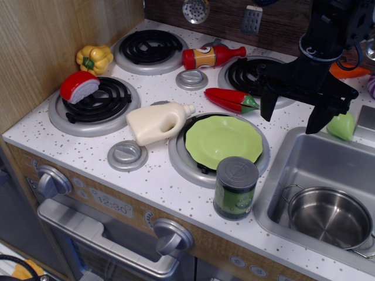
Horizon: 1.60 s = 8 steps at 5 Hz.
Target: Put sushi on plate
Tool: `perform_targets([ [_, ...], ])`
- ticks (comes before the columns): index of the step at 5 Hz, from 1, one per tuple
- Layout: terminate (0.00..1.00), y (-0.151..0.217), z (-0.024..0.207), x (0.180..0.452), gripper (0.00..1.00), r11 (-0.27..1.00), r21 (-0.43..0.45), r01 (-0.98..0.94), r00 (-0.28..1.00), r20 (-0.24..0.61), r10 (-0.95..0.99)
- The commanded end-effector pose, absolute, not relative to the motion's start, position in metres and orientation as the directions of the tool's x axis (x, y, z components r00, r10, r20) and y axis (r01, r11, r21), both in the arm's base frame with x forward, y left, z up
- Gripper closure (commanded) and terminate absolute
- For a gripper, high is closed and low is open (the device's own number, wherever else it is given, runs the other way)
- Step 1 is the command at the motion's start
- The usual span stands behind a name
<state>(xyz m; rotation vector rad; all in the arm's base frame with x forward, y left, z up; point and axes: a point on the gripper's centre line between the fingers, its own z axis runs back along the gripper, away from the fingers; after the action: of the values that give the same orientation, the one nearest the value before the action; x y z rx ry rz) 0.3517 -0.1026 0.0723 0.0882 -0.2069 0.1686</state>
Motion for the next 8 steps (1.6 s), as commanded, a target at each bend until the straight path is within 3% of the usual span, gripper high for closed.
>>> perform_targets([
  [1, 0.0, -0.103, 0.072, 0.352, 0.0, 0.982, 0.07, -0.175, 0.965, 0.212, 0.157],
  [2, 0.0, -0.098, 0.073, 0.352, 0.0, 0.98, 0.083, -0.182, 0.966, 0.203, 0.163],
  [3, 0.0, -0.068, 0.078, 0.346, 0.0, 0.98, 0.126, -0.156, 0.972, 0.194, 0.13],
  [6, 0.0, 0.069, 0.115, 0.318, 0.0, 0.943, 0.316, -0.102, 0.986, 0.161, 0.052],
  [7, 0.0, 0.113, 0.108, 0.317, 0.0, 0.939, 0.339, -0.054, 0.984, 0.179, -0.008],
  [8, 0.0, 0.148, 0.092, 0.312, 0.0, 0.955, 0.295, -0.029, 0.989, 0.146, -0.015],
])
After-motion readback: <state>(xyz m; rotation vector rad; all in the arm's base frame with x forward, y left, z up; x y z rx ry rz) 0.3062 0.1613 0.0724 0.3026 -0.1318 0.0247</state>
